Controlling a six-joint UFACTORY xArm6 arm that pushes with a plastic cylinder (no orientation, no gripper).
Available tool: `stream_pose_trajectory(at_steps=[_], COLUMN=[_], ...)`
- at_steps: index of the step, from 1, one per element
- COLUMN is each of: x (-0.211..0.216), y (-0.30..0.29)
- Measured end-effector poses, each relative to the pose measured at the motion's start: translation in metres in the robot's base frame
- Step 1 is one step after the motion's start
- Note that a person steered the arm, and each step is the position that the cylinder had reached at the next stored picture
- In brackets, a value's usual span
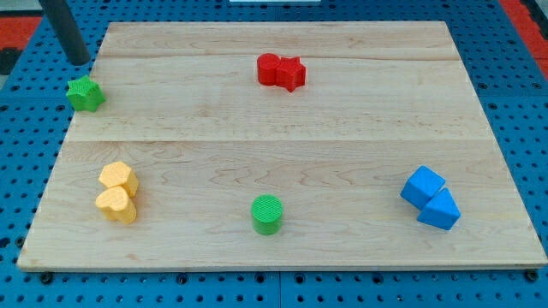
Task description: Drag the green blocks towards the bottom center of the board
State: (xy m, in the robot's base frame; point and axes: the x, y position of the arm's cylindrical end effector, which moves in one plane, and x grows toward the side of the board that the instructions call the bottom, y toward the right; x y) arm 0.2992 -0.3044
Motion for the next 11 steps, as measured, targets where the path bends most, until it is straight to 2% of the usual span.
stream_pose_trajectory(at_steps=[1, 2, 3, 4, 5, 6, 7, 9, 11], x=[0.068, 0.101, 0.089, 0.065, 0.101, 0.158, 0.195, 0.146, 0.21], y=[0.0, 0.032, 0.065, 0.07, 0.14, 0.196, 0.217, 0.231, 0.278])
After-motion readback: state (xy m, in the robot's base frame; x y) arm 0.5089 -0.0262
